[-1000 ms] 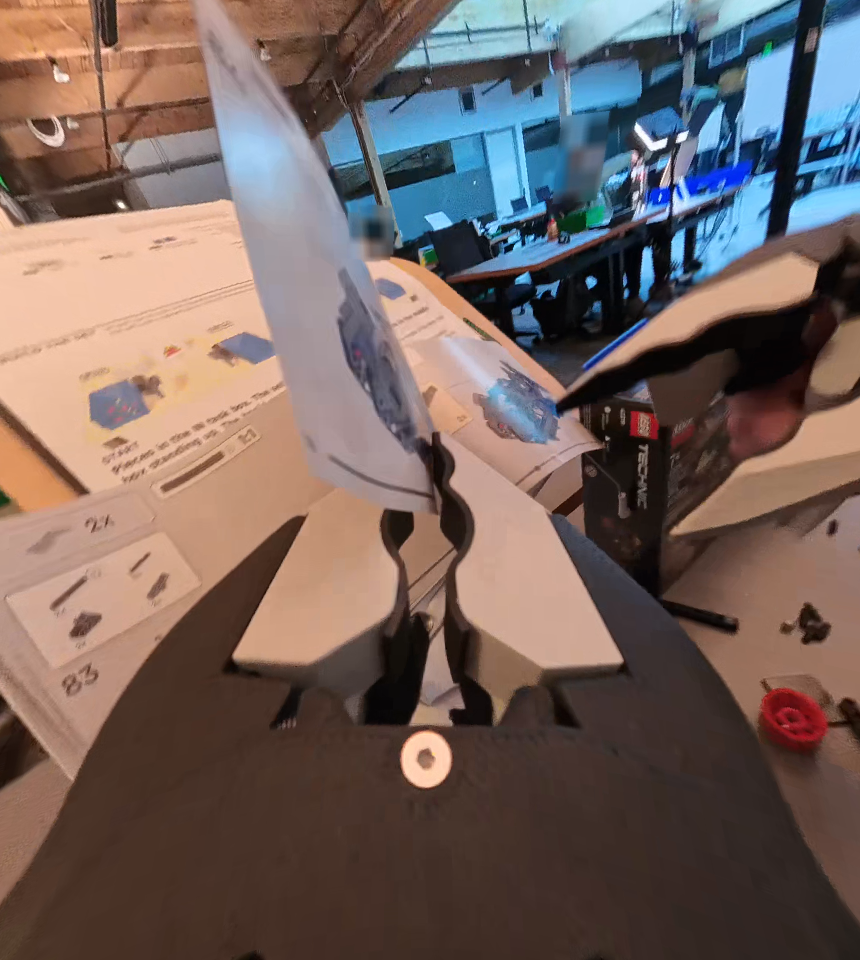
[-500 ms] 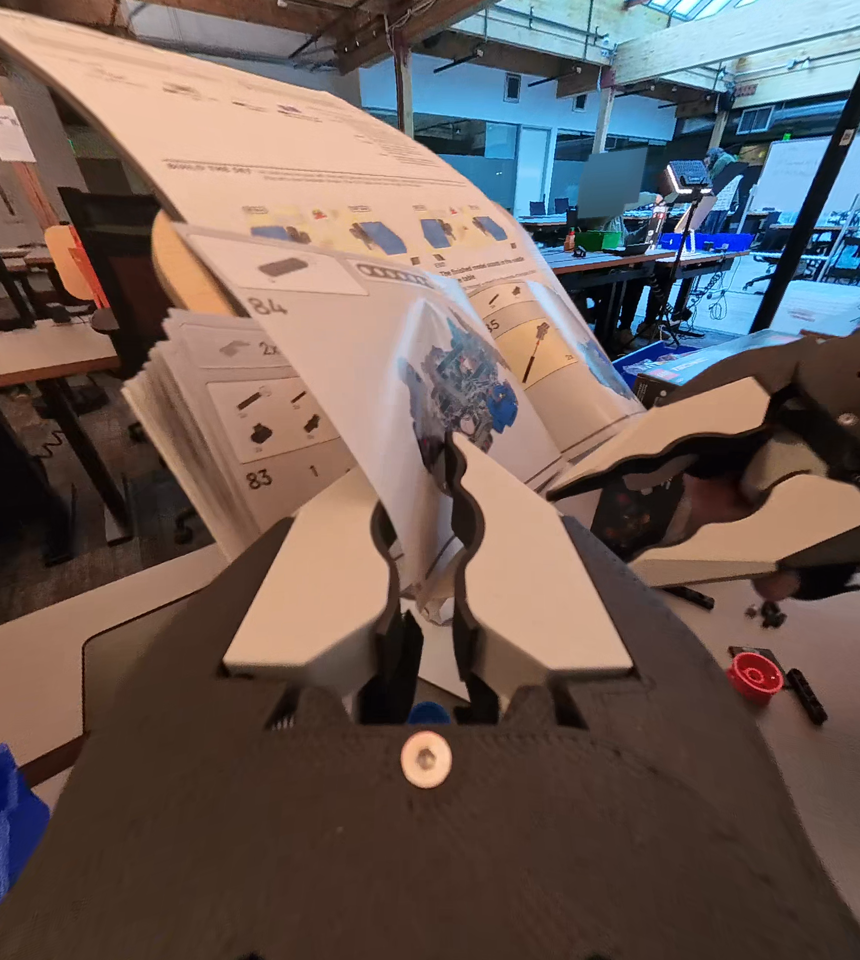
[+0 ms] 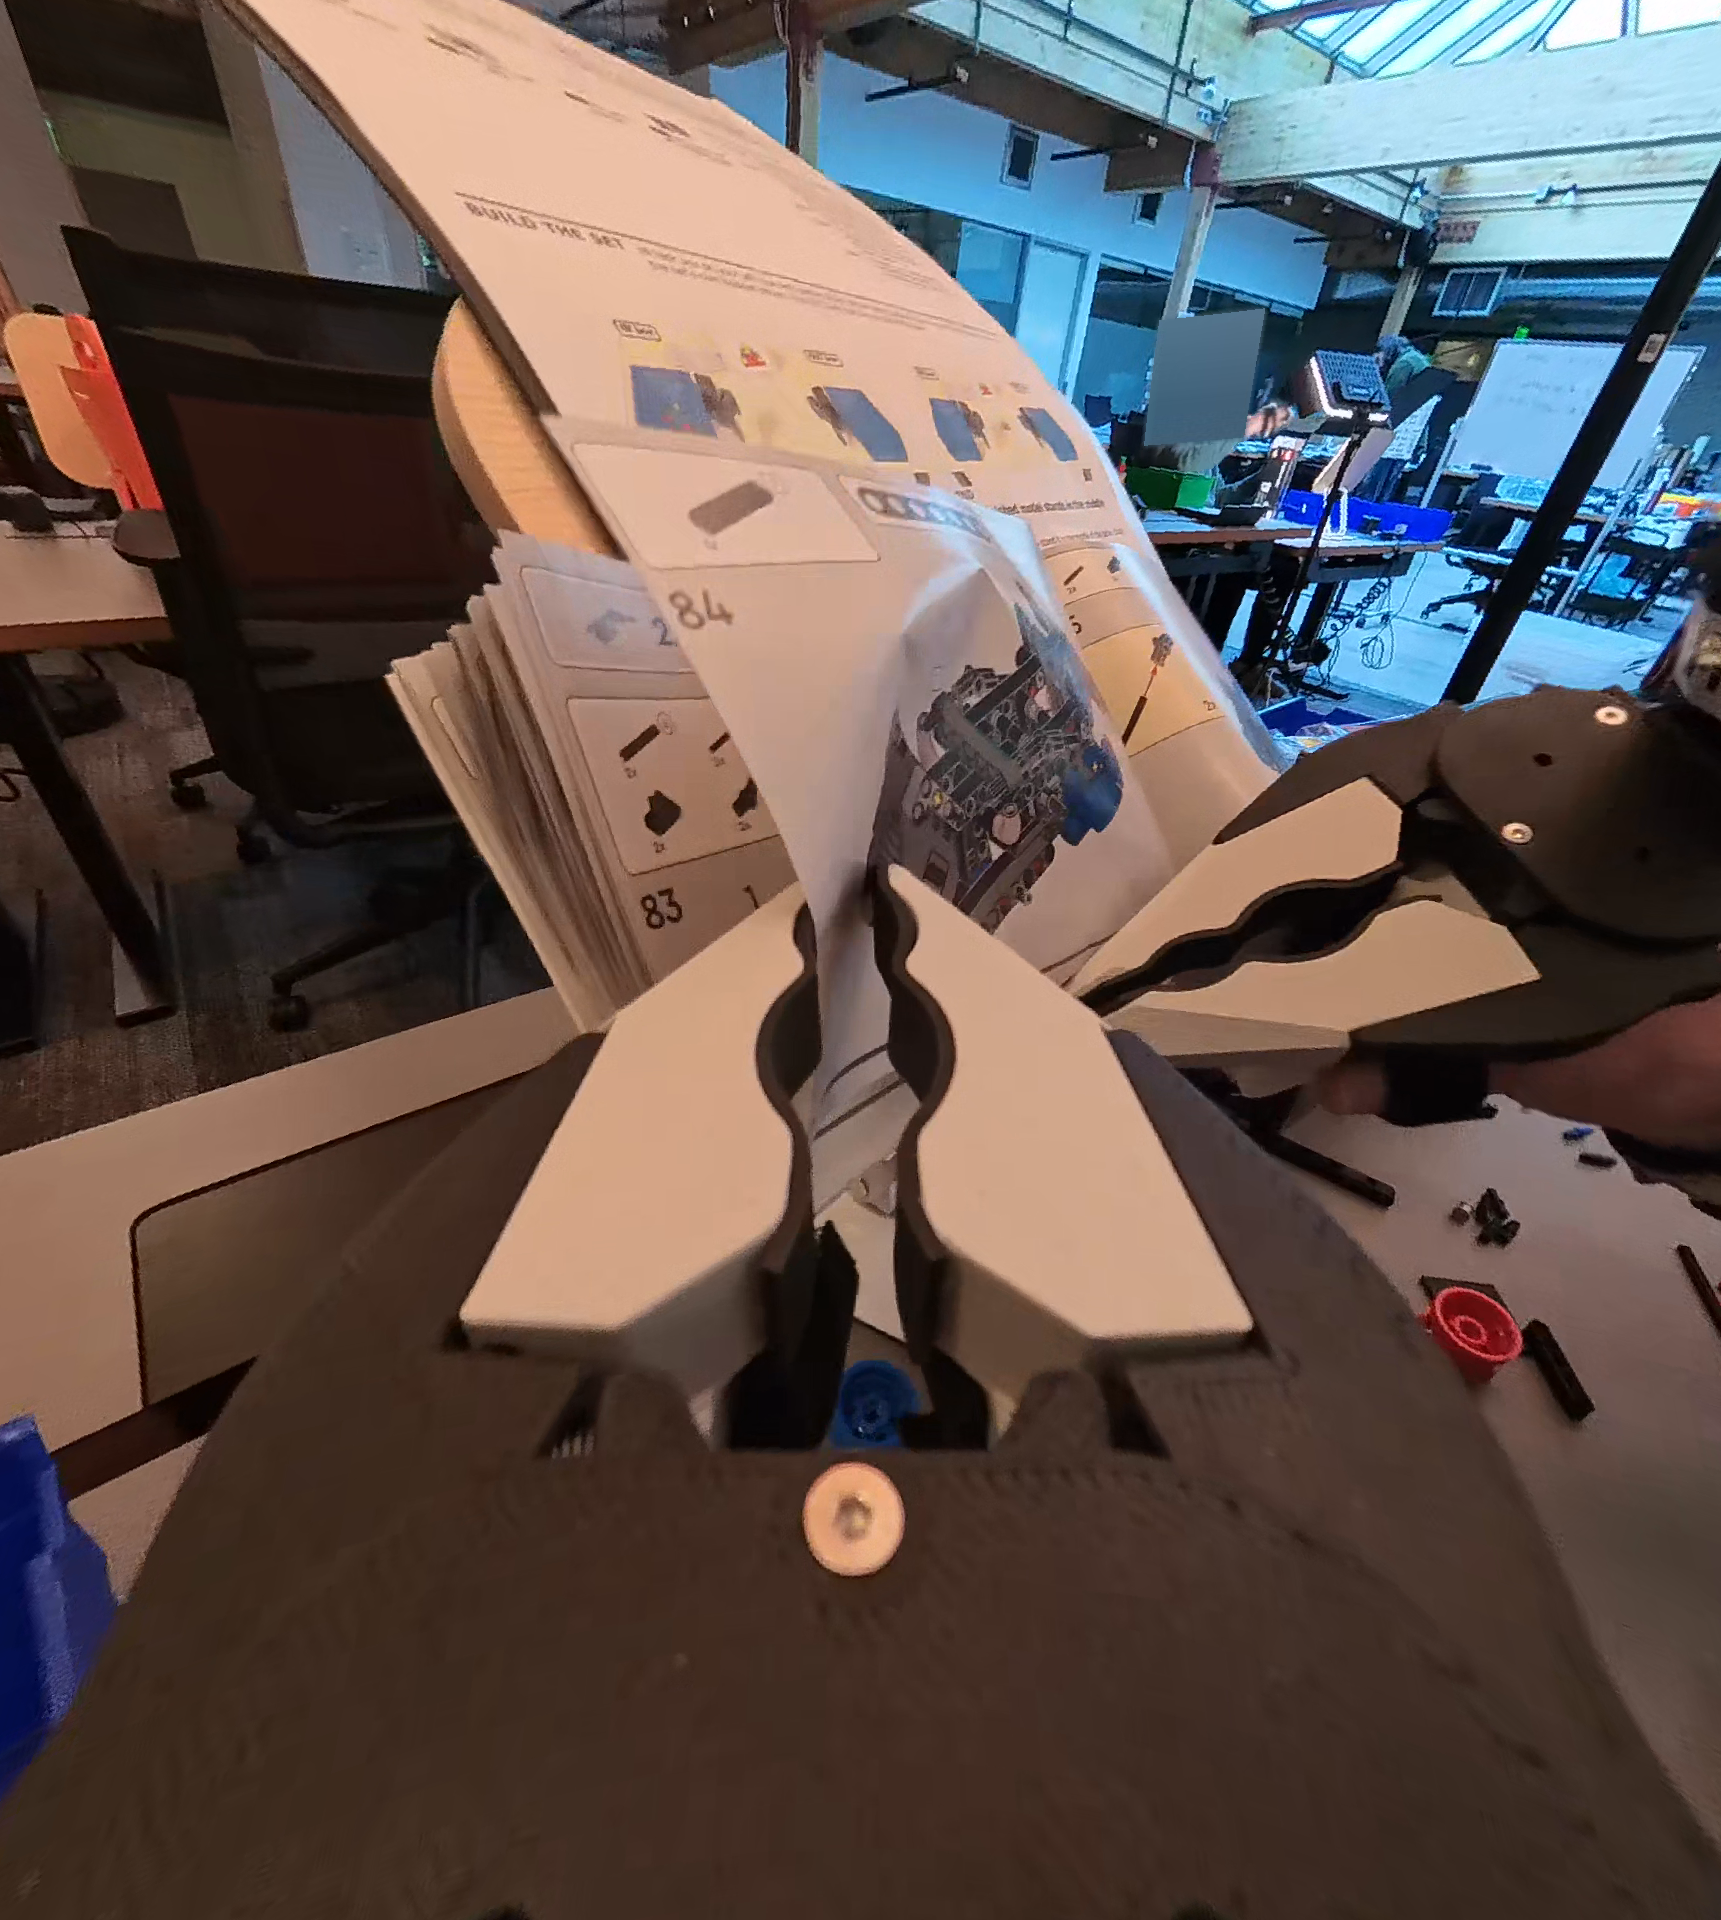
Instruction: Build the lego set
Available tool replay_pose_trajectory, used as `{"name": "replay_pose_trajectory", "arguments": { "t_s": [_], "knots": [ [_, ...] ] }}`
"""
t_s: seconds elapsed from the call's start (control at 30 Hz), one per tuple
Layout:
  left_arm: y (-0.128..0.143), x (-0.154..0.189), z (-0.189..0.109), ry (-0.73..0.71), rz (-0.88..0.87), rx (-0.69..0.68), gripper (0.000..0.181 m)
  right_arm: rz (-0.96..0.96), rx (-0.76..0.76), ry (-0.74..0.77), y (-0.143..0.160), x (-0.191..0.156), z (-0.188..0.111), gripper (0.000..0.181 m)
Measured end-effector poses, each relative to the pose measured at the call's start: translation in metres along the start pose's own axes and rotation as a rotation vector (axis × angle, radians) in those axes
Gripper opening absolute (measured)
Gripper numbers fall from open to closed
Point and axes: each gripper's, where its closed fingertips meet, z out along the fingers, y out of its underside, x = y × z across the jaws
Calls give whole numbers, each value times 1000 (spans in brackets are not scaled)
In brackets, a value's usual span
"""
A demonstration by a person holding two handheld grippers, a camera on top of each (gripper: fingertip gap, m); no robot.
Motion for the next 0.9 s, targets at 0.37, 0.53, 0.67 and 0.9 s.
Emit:
{"name": "replay_pose_trajectory", "arguments": {
  "t_s": [0.37,0.53,0.67,0.9],
  "knots": [
    [12,-11,6,3,-74,-21,7,-188,4,-26,2,-4,0,0],
    [12,-13,8,24,-116,-12,5,-212,26,-41,3,-6,0,0],
    [13,-13,7,28,-125,-17,5,-162,82,-25,0,-4,-1,0],
    [20,-12,1,46,-174,-7,4,-39,154,18,-3,1,-2,0]
  ]
}}
